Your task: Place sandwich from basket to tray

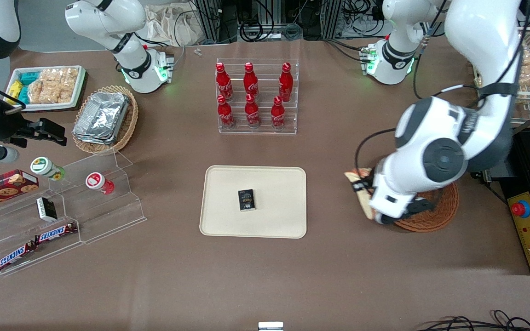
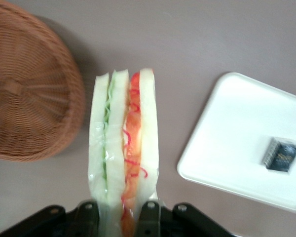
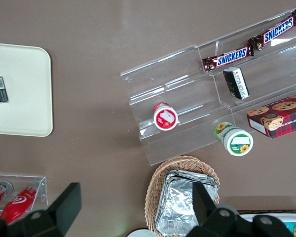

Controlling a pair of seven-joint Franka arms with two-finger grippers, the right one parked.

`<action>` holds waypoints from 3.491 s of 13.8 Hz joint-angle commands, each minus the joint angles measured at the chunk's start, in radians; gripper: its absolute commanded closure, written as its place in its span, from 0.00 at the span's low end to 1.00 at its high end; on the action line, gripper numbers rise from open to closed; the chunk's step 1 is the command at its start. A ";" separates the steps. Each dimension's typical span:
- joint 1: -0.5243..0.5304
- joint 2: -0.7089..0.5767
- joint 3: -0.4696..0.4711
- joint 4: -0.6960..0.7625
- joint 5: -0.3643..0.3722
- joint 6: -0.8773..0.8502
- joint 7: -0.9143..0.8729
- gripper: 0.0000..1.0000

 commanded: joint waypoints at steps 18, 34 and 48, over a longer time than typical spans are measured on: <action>-0.222 0.482 -0.028 0.211 0.159 0.353 0.009 0.01; 0.032 -0.064 0.044 -0.010 0.128 -0.051 0.123 0.01; 0.028 -0.316 0.362 -0.218 -0.039 -0.038 0.765 0.00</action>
